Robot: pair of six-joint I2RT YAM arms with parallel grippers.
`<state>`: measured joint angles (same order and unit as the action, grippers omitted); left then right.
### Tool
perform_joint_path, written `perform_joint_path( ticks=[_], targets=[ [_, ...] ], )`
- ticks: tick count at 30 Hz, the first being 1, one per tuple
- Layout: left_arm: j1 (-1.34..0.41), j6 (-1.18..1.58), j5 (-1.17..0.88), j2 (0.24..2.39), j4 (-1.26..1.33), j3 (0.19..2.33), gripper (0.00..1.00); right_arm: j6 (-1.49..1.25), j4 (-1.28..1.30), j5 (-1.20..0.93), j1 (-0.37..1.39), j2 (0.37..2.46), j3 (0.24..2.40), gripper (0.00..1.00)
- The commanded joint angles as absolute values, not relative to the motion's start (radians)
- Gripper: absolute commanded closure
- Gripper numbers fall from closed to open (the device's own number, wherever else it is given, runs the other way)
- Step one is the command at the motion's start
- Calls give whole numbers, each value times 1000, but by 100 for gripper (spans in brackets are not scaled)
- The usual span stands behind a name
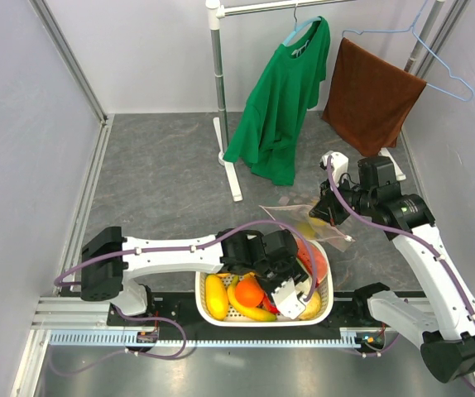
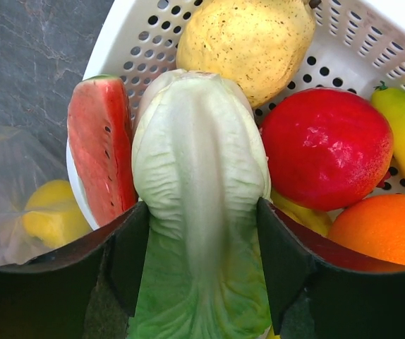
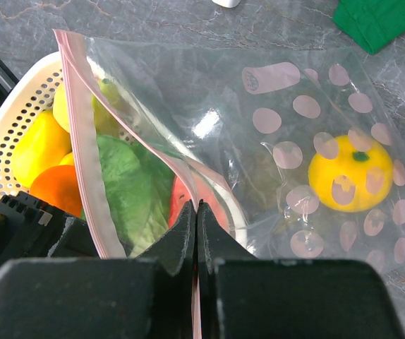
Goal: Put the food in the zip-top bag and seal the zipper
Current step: Pick up the fake vegetable from the bin.
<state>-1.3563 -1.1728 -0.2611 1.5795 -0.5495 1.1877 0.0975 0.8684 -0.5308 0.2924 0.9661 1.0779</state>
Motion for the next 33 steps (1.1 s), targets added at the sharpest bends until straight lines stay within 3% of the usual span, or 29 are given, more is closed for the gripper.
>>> perform_joint_path(
  ticks=[1,7,19,33],
  targets=[
    [-1356,-1219,-304,1531,-574,1173,35,98,842,-554,296,969,1091,100],
    [-1358,-1210,-347,1462,-618,1204,54,100,839,-558,296,973,1091,100],
    [-1358,-1111,-373,1388,-667,1265,81,97,839,-557,296,983,1091,100],
    [-1338,-801,-360,1310,-712,1442,85,68,818,-557,296,994,1086,100]
  ],
)
